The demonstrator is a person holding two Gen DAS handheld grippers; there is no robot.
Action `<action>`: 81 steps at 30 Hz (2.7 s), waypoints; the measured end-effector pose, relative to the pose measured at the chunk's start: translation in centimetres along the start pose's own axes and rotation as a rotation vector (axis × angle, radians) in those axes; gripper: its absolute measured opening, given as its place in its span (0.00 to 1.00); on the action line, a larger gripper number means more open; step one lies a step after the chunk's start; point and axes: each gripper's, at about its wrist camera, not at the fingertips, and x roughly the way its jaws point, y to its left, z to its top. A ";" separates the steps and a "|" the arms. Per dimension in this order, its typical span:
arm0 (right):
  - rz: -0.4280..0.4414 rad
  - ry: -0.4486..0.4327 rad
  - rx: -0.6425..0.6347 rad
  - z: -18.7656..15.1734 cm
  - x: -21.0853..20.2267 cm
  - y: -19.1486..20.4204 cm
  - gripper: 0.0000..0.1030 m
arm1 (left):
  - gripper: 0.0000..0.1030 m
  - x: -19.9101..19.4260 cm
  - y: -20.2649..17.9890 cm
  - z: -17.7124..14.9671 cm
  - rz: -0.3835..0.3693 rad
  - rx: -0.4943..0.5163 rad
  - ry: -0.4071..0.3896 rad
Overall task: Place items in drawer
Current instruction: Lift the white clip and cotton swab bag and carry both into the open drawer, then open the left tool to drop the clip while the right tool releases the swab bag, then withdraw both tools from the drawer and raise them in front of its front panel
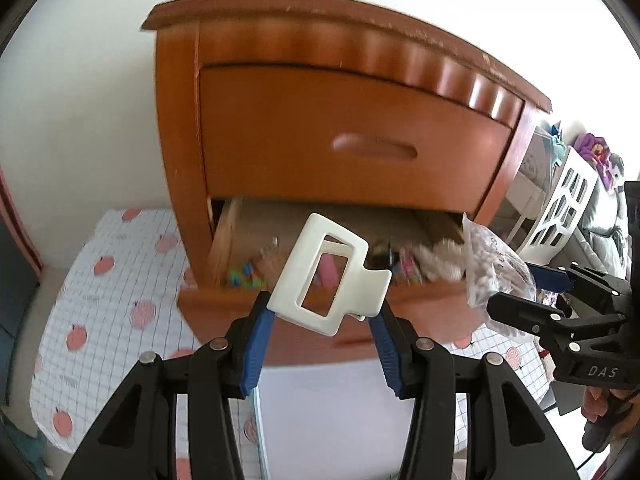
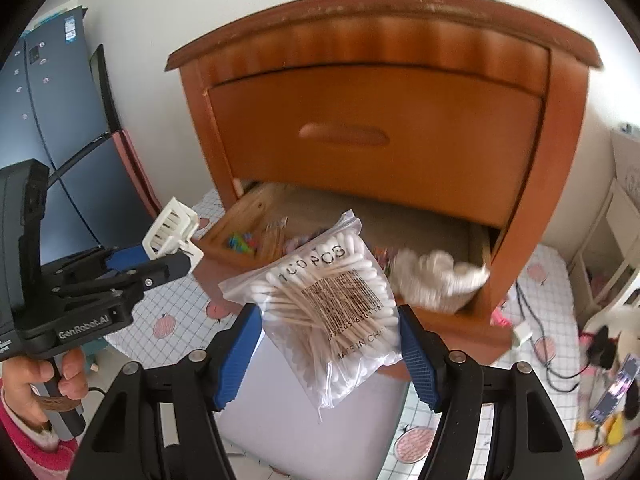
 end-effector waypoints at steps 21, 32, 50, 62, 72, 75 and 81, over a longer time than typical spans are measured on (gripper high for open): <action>-0.081 0.216 0.102 5.3 10.8 -3.7 0.69 | 0.49 11.6 1.5 5.0 0.066 0.088 0.226; -0.089 0.205 0.093 6.8 13.5 -3.5 0.69 | 0.49 14.0 1.8 5.8 0.106 0.089 0.247; -0.108 0.213 0.073 7.4 14.3 -3.2 0.70 | 0.49 14.0 0.8 6.0 0.100 0.079 0.257; -0.126 0.177 0.048 7.3 11.8 -2.4 0.75 | 0.61 11.0 0.0 5.9 0.115 0.067 0.227; -0.153 0.148 0.031 6.4 11.2 -1.1 0.97 | 0.85 7.7 1.0 5.4 0.140 0.010 0.174; -0.153 0.142 0.037 6.2 10.0 -1.4 1.00 | 0.86 5.9 1.6 4.4 0.156 0.009 0.146; -0.165 0.122 0.042 5.7 8.1 -1.6 1.00 | 1.00 5.4 2.0 4.0 0.160 -0.010 0.110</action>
